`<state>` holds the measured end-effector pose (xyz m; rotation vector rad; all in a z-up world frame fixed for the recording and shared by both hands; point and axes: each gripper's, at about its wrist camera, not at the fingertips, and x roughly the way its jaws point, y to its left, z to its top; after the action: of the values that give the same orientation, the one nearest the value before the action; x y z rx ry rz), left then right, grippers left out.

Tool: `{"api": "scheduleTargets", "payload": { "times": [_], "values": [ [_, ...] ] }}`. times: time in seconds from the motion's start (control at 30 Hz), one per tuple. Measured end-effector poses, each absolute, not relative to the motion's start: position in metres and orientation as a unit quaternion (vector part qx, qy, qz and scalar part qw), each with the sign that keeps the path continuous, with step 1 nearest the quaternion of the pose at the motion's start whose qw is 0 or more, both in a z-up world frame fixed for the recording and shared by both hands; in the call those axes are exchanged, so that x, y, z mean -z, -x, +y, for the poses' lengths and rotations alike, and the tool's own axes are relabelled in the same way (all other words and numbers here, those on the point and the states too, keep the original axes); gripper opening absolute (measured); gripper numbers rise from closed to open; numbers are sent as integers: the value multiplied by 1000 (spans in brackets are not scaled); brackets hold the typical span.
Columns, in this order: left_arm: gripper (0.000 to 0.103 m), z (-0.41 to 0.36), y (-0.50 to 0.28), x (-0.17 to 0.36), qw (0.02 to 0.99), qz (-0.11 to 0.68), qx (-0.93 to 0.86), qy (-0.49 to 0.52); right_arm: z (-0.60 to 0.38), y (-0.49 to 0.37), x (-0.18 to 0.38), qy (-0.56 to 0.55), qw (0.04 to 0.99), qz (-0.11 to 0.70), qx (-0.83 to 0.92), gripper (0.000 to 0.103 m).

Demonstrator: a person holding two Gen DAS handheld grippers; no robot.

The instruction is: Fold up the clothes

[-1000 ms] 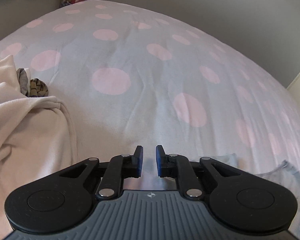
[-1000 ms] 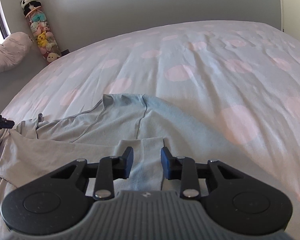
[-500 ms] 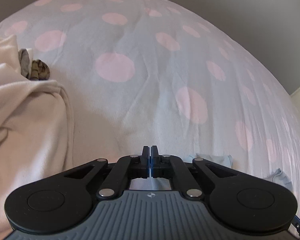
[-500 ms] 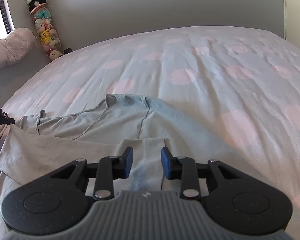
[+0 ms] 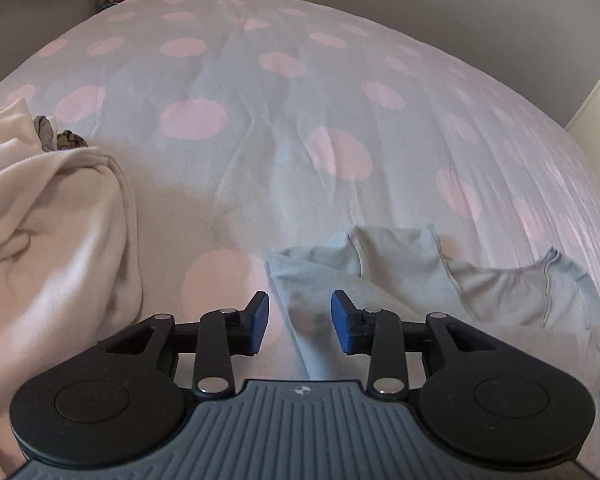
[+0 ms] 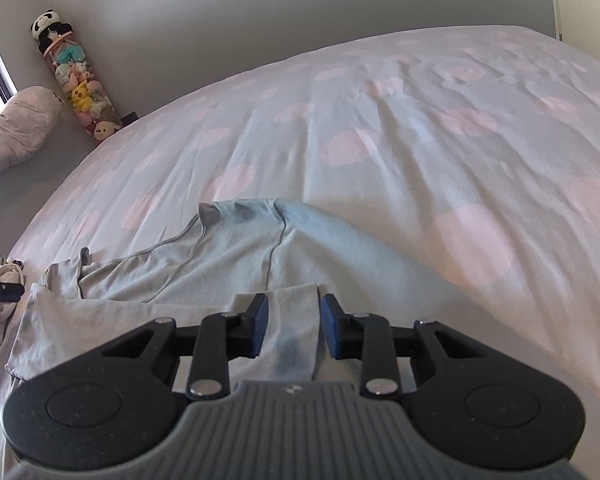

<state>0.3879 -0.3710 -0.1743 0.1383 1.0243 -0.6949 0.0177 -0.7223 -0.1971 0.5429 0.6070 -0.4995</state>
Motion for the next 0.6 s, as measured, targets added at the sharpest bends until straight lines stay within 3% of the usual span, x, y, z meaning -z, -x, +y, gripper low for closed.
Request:
{"api": "scheduleTargets", "payload": {
  "times": [0.13, 0.2, 0.27, 0.3, 0.6],
  "values": [
    [32, -371, -391, 184, 818, 478, 318, -36, -731, -32, 199, -265, 889, 291, 235, 32],
    [32, -369, -394, 188, 820, 478, 316, -11, -731, -40, 204, -263, 887, 305, 227, 17],
    [13, -365, -398, 190, 817, 482, 316, 30, -728, -44, 207, -252, 888, 311, 225, 2],
    [2, -363, -398, 190, 818, 480, 315, 35, -725, -44, 206, -243, 891, 309, 225, 2],
    [1, -355, -390, 185, 840, 446, 307, 26, -724, -32, 186, -189, 902, 269, 279, 0]
  ]
}}
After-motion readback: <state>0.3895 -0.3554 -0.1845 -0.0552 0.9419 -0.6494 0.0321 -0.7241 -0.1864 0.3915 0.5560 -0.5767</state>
